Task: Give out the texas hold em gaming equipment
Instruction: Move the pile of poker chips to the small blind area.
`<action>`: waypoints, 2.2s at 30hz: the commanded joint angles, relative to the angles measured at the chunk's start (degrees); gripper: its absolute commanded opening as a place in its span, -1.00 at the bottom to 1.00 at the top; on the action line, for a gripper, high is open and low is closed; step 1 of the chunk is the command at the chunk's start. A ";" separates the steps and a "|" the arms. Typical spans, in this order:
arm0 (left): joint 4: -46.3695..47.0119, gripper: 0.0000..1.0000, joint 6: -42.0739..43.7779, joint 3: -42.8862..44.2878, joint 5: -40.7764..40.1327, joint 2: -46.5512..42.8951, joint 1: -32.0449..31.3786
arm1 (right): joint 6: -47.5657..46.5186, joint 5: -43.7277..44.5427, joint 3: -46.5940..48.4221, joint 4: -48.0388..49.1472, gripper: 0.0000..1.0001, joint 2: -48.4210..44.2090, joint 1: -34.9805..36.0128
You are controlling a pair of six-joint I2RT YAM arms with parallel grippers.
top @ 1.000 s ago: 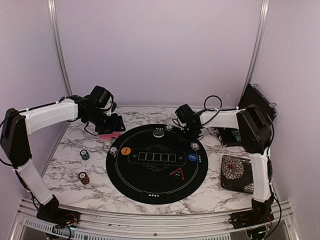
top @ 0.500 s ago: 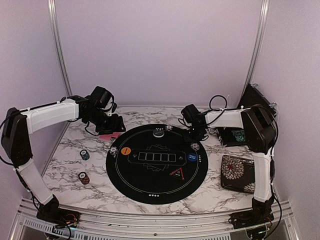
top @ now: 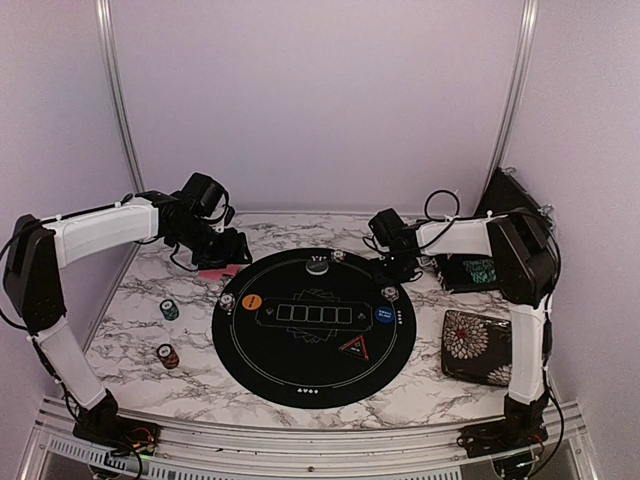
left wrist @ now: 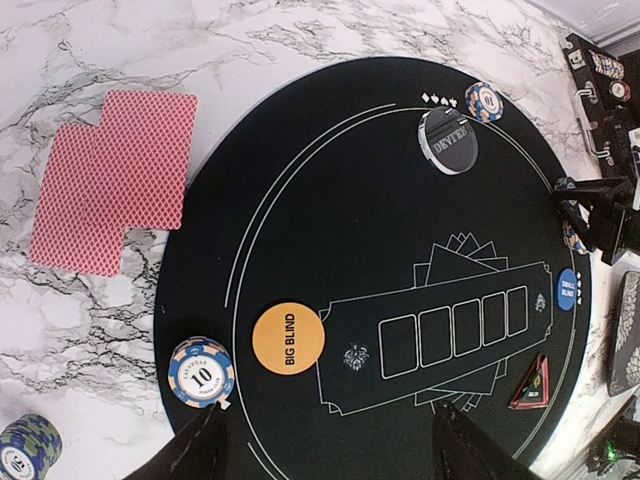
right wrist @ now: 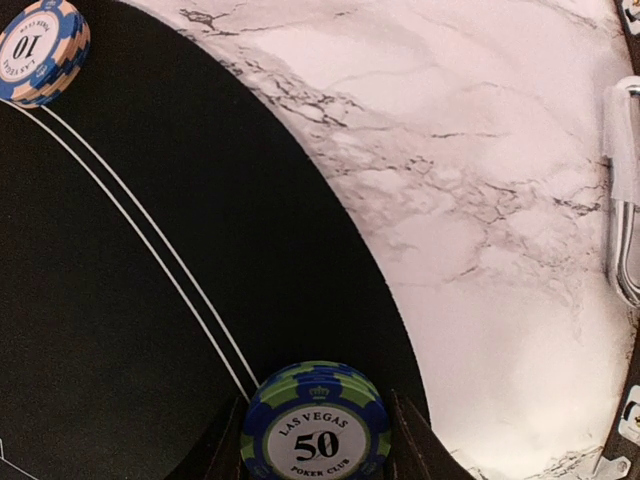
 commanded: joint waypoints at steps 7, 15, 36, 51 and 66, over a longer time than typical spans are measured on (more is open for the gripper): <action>-1.10 0.41 0.55 1.81 0.47 0.70 0.36 | -0.37 3.82 -2.00 -6.96 -0.29 1.20 -2.45; -1.07 0.41 0.64 2.03 0.58 0.97 0.36 | -0.38 2.78 -1.26 -7.18 -0.25 1.31 -2.43; -1.10 0.41 0.82 1.85 0.44 0.98 0.36 | -0.38 0.05 0.42 -7.52 0.07 2.01 -2.38; -1.12 0.41 1.08 1.79 0.30 1.06 0.36 | 0.11 -1.96 1.19 -7.62 0.15 1.40 -1.58; -1.13 0.41 1.25 1.50 0.13 0.92 0.45 | 0.72 -2.30 1.71 -8.14 0.20 1.59 0.47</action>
